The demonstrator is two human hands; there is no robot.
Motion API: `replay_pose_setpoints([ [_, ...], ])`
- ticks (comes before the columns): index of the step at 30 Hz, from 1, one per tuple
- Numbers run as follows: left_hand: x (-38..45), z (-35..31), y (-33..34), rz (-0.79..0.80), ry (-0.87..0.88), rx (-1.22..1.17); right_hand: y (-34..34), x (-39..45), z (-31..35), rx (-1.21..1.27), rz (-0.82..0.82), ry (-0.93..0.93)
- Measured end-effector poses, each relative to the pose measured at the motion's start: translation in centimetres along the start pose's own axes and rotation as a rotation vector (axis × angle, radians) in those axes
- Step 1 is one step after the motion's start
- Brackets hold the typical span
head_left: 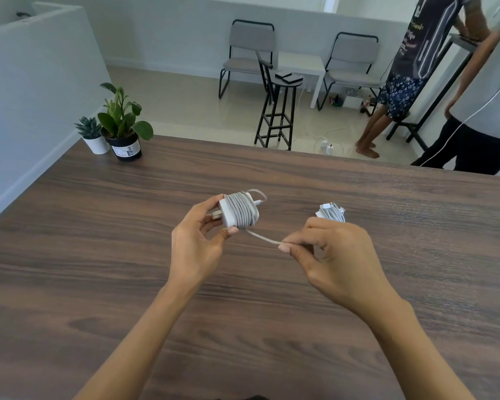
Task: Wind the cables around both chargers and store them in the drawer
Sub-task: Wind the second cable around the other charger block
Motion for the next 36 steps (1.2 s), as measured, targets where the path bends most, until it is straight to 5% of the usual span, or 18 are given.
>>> replay_pose_setpoints([
  [12, -0.9, 0.0, 0.6, 0.047, 0.028, 0.044, -0.7, 1.6, 0.3, 0.004, -0.007, -0.069],
  [25, -4.0, -0.8, 2.4, 0.376, 0.004, -0.025, -1.2, 5.2, -2.9, 0.113, 0.033, 0.020],
  [36, -5.5, -4.6, 2.0, 0.429, 0.004, -0.319, 2.9, 2.9, -5.8, 0.676, 0.006, 0.303],
])
Point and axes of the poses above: each hand's wrist, its own x-axis towards the middle knuckle, its own y-axis out of the palm, z = x × y, the point moved 5 cm from there along x, towards the middle knuckle, and after that the axes turned 14 degrees about -y, right-handed, at the moved point
